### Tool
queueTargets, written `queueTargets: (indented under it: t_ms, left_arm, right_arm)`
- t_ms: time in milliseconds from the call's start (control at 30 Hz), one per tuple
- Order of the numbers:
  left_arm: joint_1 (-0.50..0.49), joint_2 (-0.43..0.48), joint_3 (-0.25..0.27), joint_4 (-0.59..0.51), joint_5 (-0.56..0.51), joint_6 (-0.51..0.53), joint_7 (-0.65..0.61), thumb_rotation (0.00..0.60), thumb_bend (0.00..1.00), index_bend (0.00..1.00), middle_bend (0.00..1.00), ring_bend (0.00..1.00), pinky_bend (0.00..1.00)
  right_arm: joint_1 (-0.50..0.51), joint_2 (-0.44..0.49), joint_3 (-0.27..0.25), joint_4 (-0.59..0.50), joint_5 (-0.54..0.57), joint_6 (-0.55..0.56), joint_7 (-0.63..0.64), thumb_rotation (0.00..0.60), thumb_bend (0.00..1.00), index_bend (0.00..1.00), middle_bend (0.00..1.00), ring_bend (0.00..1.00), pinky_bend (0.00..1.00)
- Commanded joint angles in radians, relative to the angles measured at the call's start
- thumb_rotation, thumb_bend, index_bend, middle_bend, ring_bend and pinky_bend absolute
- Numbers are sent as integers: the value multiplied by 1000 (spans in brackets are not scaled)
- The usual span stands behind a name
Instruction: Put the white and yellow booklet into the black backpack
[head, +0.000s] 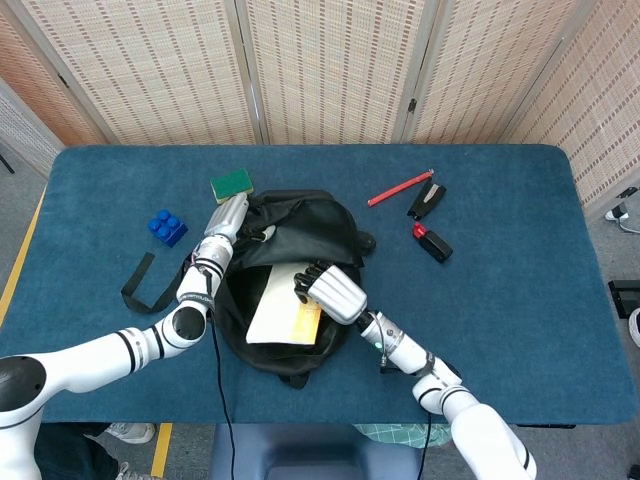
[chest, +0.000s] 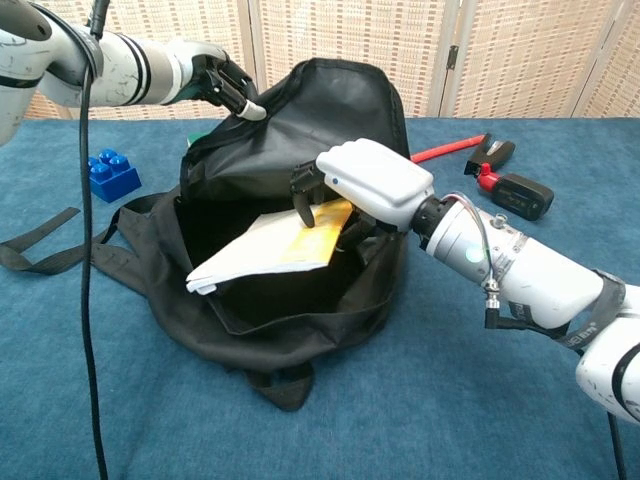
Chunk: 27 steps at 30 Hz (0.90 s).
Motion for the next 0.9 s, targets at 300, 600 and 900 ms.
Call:
queueTargets:
  t_ms: [300,600,900]
  left_arm:
    - [11,14,0,-22,17,3,-15,600,756,697,414,338,83]
    - [19,29,0,-43,28,4,-28,600,756,697,408,335,76]
    - [17,32,7,-46,20,3,-28,600,756,695,402,327,75]
  right_arm:
    - [24,-24,-39,26,18,-45,-146,600,473,803,456,453,276]
    - [35,-10,-60,27,29,-80,-238,600,473,746,379,378,181]
    - [53,0,-77,9,32,-114,-370,600,473,456,273,323,117]
